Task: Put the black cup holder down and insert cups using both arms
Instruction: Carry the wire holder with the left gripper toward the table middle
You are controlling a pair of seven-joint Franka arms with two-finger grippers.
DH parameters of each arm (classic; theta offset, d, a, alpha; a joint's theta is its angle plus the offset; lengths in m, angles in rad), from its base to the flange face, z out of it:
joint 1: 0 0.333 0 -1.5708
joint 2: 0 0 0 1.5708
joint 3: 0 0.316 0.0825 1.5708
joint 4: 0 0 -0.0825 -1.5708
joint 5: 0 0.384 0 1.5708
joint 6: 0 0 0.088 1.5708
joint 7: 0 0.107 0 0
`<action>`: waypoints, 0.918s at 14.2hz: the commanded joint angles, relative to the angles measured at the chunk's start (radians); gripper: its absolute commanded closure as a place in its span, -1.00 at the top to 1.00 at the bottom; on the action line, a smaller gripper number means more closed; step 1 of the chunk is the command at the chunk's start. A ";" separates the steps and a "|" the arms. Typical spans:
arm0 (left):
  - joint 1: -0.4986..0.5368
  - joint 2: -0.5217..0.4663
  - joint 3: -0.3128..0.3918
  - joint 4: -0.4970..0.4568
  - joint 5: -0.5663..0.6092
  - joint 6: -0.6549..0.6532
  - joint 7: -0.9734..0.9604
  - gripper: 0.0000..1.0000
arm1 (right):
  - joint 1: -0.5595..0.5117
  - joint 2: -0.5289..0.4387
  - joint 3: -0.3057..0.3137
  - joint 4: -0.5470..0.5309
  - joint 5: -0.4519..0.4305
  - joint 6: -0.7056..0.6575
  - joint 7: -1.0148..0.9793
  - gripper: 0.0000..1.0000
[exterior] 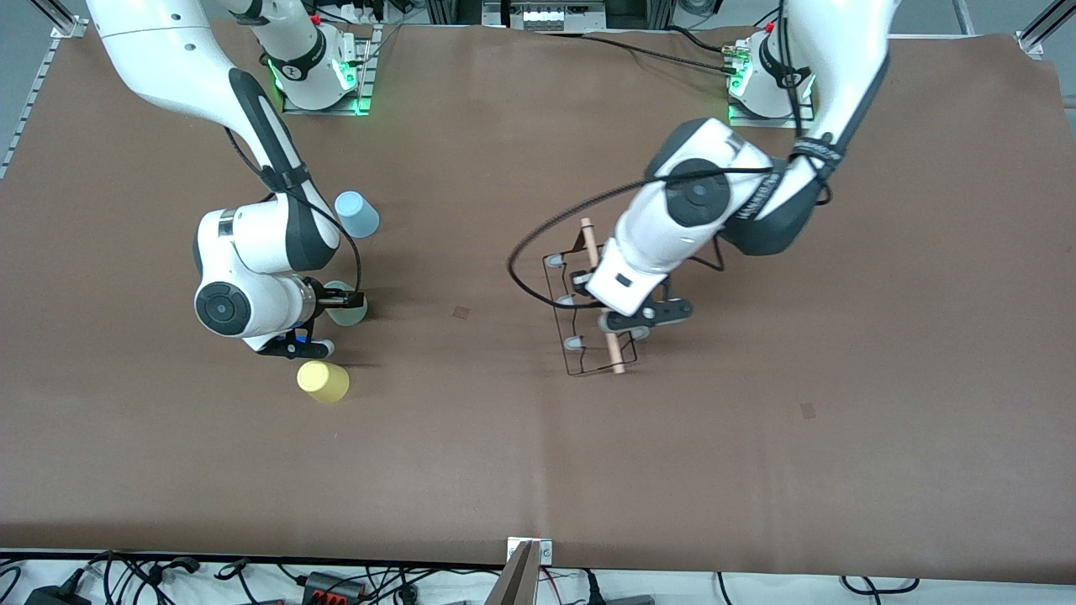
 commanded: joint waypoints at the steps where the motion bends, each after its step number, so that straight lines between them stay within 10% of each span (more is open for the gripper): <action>1: -0.040 0.053 0.006 0.061 0.042 0.068 -0.020 -0.99 | 0.005 0.006 0.000 -0.006 0.000 0.018 0.017 1.00; 4: -0.067 0.077 0.006 0.061 0.094 0.160 -0.021 -0.99 | 0.000 0.007 0.000 -0.006 0.000 0.012 0.015 0.95; 6: -0.103 0.082 0.009 0.061 0.114 0.169 -0.025 -0.99 | -0.001 0.000 0.000 -0.004 0.000 0.003 0.015 0.10; 8: -0.116 0.086 0.012 0.061 0.117 0.169 -0.044 -0.98 | -0.003 -0.006 0.000 0.003 0.000 -0.020 0.017 -0.29; 13: -0.124 0.131 0.020 0.063 0.194 0.171 -0.049 -0.84 | 0.000 -0.043 0.001 0.089 0.008 -0.115 0.003 -0.53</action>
